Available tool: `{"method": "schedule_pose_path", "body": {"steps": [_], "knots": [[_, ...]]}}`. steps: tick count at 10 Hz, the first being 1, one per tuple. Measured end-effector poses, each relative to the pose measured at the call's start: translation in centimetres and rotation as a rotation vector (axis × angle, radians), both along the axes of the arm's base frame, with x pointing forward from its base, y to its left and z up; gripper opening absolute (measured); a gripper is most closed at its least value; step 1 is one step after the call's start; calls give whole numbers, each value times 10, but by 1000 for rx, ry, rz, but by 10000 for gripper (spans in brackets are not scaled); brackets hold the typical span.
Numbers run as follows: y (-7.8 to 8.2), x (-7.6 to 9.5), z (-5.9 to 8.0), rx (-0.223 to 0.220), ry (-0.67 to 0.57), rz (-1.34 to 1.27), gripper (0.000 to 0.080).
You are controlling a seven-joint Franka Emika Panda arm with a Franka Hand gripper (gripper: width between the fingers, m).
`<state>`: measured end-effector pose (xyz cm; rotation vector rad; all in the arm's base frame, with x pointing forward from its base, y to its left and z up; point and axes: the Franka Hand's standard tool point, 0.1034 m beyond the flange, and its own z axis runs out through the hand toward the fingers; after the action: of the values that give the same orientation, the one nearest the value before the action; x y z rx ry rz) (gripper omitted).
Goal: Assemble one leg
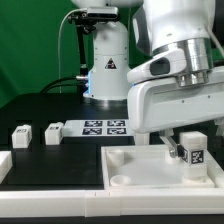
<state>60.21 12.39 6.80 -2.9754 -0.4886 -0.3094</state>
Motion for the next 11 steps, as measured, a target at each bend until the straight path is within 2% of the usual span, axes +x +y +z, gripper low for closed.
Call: {"method": "schedule_pose_path", "body": {"steps": [1, 3, 4, 6, 8, 10, 11], "knots": [[3, 0, 3, -8, 96, -2, 649], [6, 4, 7, -14, 203, 6, 649], [2, 13, 8, -9, 172, -9, 649], [-7, 20, 6, 2, 120, -97, 649], [-15, 13, 0, -1, 96, -112, 649], [-15, 11, -2, -3, 97, -109, 622], [-15, 11, -2, -3, 97, -109, 450]]}}
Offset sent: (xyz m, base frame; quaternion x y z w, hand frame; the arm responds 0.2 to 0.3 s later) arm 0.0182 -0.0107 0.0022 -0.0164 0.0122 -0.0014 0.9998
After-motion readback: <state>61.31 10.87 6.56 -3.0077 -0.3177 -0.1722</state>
